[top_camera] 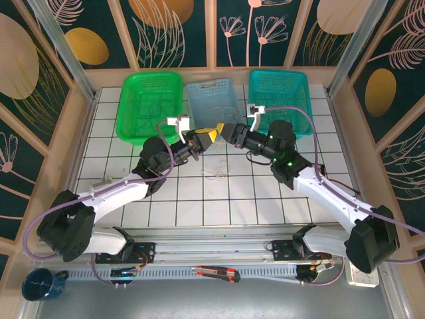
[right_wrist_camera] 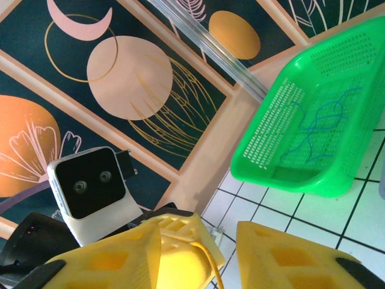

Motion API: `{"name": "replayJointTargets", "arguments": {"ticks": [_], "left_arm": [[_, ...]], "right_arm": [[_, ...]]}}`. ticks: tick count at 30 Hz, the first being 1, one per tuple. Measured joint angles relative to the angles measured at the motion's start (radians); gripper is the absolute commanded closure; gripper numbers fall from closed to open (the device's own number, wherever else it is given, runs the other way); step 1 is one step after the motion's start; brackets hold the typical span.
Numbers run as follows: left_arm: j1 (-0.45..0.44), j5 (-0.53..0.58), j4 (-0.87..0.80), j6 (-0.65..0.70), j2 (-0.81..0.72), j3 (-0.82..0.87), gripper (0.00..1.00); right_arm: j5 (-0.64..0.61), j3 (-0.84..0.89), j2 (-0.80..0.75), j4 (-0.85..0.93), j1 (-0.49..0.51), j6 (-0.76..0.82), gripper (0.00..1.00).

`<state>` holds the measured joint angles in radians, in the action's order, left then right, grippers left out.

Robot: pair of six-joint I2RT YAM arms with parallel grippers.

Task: Untangle the cables

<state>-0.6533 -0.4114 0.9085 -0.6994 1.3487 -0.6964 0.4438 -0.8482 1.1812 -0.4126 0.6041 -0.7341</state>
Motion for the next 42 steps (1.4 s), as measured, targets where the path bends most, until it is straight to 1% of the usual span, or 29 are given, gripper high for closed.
{"name": "replayJointTargets", "arguments": {"ticks": [3, 5, 6, 9, 10, 17, 21, 26, 30, 34, 35, 37, 38, 39, 41, 42], "left_arm": [[0.0, 0.0, 0.0, 0.0, 0.0, 0.0, 1.0], [0.0, 0.0, 0.0, 0.0, 0.0, 0.0, 1.0], [0.0, 0.0, 0.0, 0.0, 0.0, 0.0, 1.0], [0.0, 0.0, 0.001, 0.0, 0.0, 0.0, 1.0], [0.0, 0.0, 0.001, 0.0, 0.0, 0.0, 1.0], [0.0, 0.0, 0.001, 0.0, 0.0, 0.0, 1.0], [0.0, 0.001, 0.001, 0.0, 0.0, 0.0, 1.0], [0.0, 0.0, 0.004, 0.0, 0.0, 0.0, 1.0], [0.0, 0.0, 0.006, 0.0, 0.0, 0.0, 1.0], [0.0, -0.006, 0.009, 0.0, 0.003, -0.001, 1.0], [-0.001, -0.008, 0.013, 0.0, 0.005, -0.001, 0.98], [-0.004, -0.011, 0.021, 0.0, 0.008, -0.001, 0.78], [-0.005, -0.012, 0.023, 0.004, 0.01, -0.001, 0.64], [-0.005, -0.013, 0.021, 0.005, 0.011, -0.001, 0.54], [-0.005, -0.012, 0.019, 0.009, 0.014, -0.001, 0.37], [-0.005, -0.011, 0.015, 0.005, 0.014, -0.001, 0.32]], "right_arm": [[0.004, -0.001, 0.0, -0.004, 0.0, -0.006, 0.76], [0.004, -0.001, 0.0, -0.004, 0.0, -0.008, 0.77], [0.005, -0.001, 0.0, -0.004, 0.0, -0.008, 0.76], [0.007, -0.001, 0.0, -0.004, 0.0, -0.007, 0.69], [0.007, -0.001, 0.0, -0.004, 0.001, -0.006, 0.68], [0.007, -0.001, 0.005, -0.005, 0.011, -0.008, 0.67], [0.007, -0.001, 0.013, -0.003, 0.013, -0.009, 0.74], [0.006, -0.001, 0.014, 0.0, 0.014, -0.008, 0.99], [0.006, -0.022, 0.014, 0.031, 0.014, 0.018, 1.0], [0.003, -0.072, 0.013, 0.121, 0.008, 0.076, 1.0], [0.006, -0.084, 0.011, 0.143, 0.005, 0.091, 1.0], [0.019, -0.097, 0.009, 0.175, -0.003, 0.11, 1.0], [0.021, -0.101, 0.008, 0.185, -0.007, 0.119, 1.0], [0.021, -0.104, 0.006, 0.19, -0.014, 0.127, 1.0], [0.018, -0.117, 0.003, 0.194, -0.03, 0.134, 1.0], [0.017, -0.124, 0.002, 0.194, -0.037, 0.135, 1.0]]}}
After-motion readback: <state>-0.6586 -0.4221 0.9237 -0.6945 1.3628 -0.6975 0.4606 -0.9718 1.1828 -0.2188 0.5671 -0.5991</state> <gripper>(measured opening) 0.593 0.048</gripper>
